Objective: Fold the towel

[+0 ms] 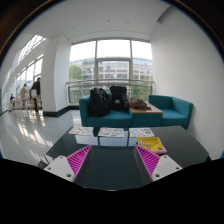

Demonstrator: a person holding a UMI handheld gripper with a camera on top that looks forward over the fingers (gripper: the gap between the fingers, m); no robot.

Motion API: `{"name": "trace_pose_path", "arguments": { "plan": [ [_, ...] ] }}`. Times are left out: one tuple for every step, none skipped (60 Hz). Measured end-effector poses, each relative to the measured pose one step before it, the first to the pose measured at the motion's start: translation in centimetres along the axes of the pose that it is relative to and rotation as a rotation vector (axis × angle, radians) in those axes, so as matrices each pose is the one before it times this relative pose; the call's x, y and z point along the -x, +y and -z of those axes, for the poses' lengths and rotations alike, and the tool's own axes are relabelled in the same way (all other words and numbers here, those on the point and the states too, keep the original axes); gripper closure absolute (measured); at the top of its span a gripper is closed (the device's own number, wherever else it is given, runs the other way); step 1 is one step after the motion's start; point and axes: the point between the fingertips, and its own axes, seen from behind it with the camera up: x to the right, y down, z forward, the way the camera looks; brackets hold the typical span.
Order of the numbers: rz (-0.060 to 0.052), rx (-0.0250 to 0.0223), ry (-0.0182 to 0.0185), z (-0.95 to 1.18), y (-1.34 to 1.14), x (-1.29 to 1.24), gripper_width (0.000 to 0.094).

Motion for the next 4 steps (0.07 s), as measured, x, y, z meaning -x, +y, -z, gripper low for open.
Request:
{"name": "trace_pose_path", "arguments": {
  "plan": [
    [-0.0005, -0.00153, -0.00095, 0.054, -0.043, 0.033, 0.0101],
    [0.0, -0.00143, -0.00066, 0.049, -0.029, 0.019, 0.0101],
    [0.0001, -0.00101, 0.00102, 0.297, -0.16, 0.243, 0.0101],
    [-0.0011, -0.00035, -0.00109, 0.019, 0.0, -0.072, 0.0101]
  ]
}}
